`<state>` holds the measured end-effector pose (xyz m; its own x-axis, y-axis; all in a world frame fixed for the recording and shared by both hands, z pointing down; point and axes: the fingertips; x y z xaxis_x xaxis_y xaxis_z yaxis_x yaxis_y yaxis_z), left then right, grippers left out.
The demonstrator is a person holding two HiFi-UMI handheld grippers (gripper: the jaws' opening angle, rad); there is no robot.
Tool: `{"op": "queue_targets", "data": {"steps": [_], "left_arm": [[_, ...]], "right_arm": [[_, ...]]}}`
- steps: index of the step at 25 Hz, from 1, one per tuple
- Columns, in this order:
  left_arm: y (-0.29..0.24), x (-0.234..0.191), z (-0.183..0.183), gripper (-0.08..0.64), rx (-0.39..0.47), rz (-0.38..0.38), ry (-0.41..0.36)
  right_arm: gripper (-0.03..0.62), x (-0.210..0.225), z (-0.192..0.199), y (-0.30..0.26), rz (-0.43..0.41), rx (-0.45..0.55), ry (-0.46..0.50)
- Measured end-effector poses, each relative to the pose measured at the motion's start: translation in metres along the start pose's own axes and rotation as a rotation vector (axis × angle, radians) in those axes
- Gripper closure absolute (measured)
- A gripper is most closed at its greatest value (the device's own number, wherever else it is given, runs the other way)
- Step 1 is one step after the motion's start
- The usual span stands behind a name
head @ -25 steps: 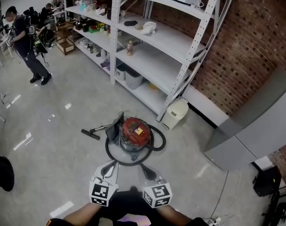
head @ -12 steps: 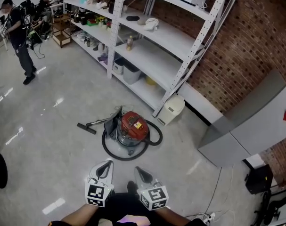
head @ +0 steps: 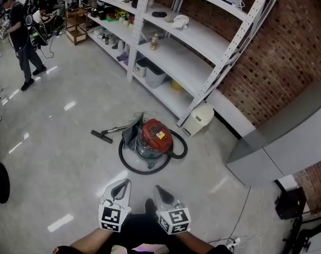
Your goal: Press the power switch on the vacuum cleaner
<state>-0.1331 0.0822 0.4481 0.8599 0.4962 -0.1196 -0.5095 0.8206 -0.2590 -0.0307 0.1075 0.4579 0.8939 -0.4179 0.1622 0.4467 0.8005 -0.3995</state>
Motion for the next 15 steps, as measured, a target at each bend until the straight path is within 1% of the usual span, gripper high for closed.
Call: {"op": "queue_targets", "data": {"steps": [4, 10, 15], "left_arm": [[-0.001, 0.001, -0.001, 0.543, 0.000, 0.009, -0.006], [-0.001, -0.004, -0.013, 0.543, 0.017, 0.007, -0.015], [-0.005, -0.003, -0.009, 0.543, 0.011, 0.022, -0.002]], "right_arm": [[0.601, 0.001, -0.003, 0.001, 0.015, 0.008, 0.005], [0.601, -0.001, -0.021, 0.003, 0.025, 0.038, 0.023], [0.601, 0.003, -0.020, 0.003, 0.035, 0.028, 0.019]]}}
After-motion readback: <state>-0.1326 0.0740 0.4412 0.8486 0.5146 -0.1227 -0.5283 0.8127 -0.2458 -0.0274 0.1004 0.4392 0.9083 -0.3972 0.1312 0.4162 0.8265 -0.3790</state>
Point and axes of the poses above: the fingertips, and each gripper's own axes: y backward along the fingers, x to its right, z out of its underside, and after that the axes turned 4 degrees about -z, right-handed
